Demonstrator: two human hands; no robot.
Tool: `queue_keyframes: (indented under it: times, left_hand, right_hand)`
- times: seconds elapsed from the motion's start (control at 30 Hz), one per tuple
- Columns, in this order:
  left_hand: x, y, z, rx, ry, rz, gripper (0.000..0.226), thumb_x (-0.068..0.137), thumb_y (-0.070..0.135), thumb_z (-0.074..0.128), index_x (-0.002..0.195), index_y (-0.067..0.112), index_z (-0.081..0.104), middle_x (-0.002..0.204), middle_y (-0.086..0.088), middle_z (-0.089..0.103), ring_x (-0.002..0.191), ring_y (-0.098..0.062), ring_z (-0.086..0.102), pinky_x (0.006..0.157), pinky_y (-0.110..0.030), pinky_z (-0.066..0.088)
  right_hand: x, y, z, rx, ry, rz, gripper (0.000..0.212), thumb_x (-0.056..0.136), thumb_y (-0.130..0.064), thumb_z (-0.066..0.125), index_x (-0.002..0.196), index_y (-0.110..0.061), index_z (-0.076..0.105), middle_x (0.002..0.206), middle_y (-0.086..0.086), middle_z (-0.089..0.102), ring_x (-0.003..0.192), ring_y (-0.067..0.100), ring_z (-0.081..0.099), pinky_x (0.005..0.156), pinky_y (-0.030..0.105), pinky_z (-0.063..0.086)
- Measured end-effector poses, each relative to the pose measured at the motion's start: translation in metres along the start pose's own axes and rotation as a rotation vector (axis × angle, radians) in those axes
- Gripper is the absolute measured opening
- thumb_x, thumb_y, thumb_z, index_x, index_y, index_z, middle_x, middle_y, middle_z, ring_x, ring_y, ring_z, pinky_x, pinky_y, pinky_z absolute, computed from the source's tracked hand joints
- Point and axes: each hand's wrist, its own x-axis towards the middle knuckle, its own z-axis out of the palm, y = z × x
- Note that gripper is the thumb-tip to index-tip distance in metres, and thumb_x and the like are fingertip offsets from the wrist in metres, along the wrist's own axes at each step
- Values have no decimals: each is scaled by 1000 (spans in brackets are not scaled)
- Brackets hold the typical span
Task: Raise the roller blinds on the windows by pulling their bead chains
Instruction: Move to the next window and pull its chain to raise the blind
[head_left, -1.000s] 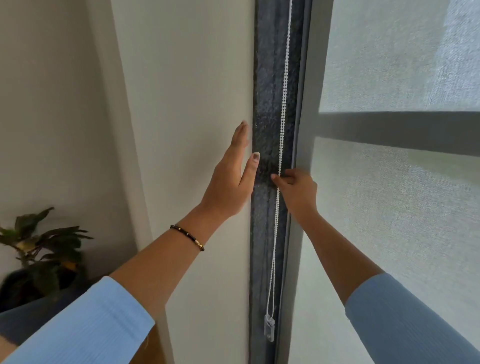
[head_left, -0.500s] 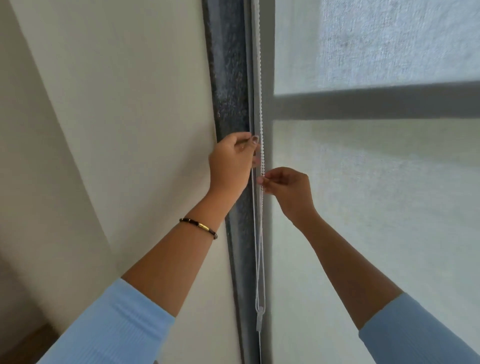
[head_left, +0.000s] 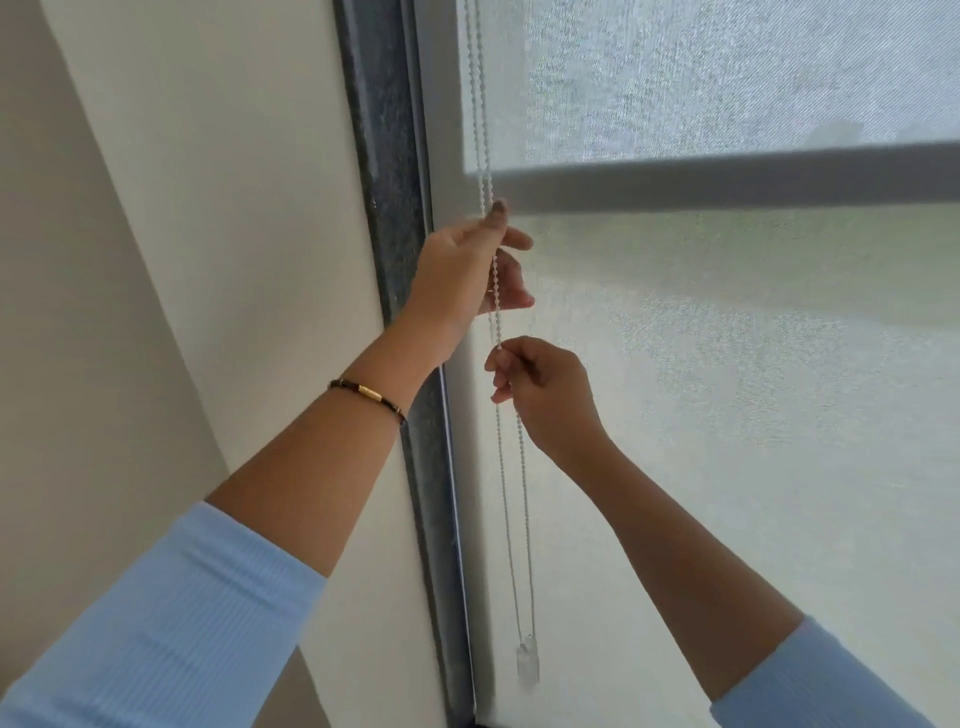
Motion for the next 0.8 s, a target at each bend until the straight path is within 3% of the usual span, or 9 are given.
queue_keyframes:
  times: [0.13, 0.23, 0.33, 0.5, 0.63, 0.73, 0.8]
  left_hand:
    - [-13, 46, 27, -110, -98, -15, 59, 104, 48, 37, 66, 9, 60, 56, -3, 50, 56, -17, 49, 61, -33, 53]
    - [-19, 83, 41, -304, -46, 46, 51, 106, 39, 38, 61, 15, 47, 56, 2, 32, 54, -13, 25, 50, -26, 29]
    - [-28, 103, 52, -287, 32, 129, 39, 103, 19, 27, 64, 24, 21, 55, 7, 19, 51, -11, 12, 43, -23, 16]
    - [-54, 111, 74, -264, 179, 169, 41, 97, 7, 22, 61, 26, 17, 52, 8, 18, 46, -12, 10, 43, -22, 12]
    - [-74, 120, 77, -365, 156, 181, 42, 99, 6, 26, 63, 24, 16, 47, 9, 21, 44, -10, 12, 42, -19, 13]
    - [-76, 124, 71, -257, 229, 241, 39, 101, 11, 31, 65, 22, 18, 50, 7, 20, 45, -14, 13, 45, -21, 16]
    - [-72, 124, 57, -84, 354, 332, 39, 100, 14, 35, 61, 19, 34, 47, 7, 31, 43, -14, 25, 47, -25, 25]
  right_hand:
    - [-45, -11, -11, -38, -26, -54, 29, 100, -5, 47, 76, -13, 62, 61, -2, 55, 57, 8, 52, 55, 7, 39]
    - [-70, -13, -28, -53, -52, -96, 28, 100, -1, 46, 77, -11, 60, 59, -5, 51, 49, 1, 47, 51, 7, 34]
    - [-83, -16, -48, -71, -43, -136, 28, 99, 0, 46, 79, -11, 61, 59, -12, 50, 52, 0, 50, 54, 7, 36]
    - [-103, -25, -64, -48, -90, -149, 27, 98, 0, 45, 78, -10, 61, 60, -12, 49, 57, 5, 46, 60, 13, 39]
    - [-118, -36, -66, -4, -116, -135, 25, 98, -4, 45, 78, -8, 59, 58, -12, 49, 56, 12, 46, 59, 19, 40]
    - [-120, -51, -66, 40, -175, -103, 30, 98, 0, 43, 75, -12, 58, 59, 0, 52, 53, 19, 51, 58, 19, 46]
    - [-119, -61, -65, 69, -219, -86, 33, 99, 0, 43, 73, -14, 57, 61, 7, 52, 51, 19, 49, 55, 22, 46]
